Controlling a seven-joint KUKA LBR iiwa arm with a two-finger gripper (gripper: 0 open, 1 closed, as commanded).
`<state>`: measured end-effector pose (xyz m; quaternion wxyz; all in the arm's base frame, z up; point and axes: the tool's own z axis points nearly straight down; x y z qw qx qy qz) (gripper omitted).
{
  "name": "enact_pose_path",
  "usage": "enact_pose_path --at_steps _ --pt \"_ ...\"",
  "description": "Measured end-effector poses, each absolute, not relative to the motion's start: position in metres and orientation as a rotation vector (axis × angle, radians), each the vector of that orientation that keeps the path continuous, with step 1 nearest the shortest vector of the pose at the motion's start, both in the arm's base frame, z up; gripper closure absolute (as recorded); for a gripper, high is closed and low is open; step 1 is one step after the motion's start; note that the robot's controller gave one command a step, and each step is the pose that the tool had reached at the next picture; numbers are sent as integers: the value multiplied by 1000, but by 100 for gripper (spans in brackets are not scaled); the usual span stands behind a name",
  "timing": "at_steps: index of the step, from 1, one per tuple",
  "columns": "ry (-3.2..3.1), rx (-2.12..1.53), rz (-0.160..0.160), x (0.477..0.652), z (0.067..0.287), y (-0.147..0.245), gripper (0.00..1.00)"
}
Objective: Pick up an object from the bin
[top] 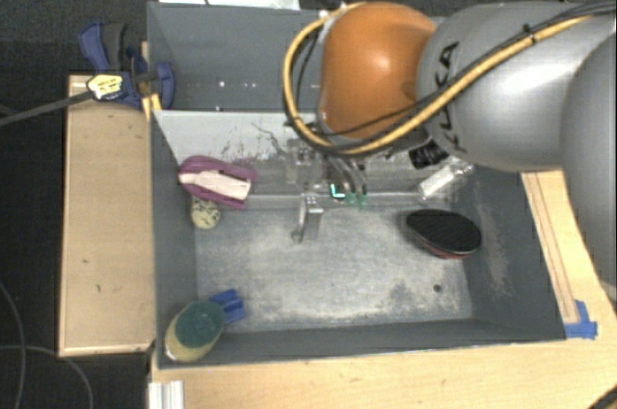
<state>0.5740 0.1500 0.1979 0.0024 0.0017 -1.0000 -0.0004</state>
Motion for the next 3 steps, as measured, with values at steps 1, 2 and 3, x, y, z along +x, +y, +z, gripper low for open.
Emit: enact_pose_path --at_steps 1,2,3 --pt "-3095 572 -5 587 160 254 0" --pt "-3100 510 -2 592 128 253 0" --pt "-3121 345 -1 589 110 249 0"
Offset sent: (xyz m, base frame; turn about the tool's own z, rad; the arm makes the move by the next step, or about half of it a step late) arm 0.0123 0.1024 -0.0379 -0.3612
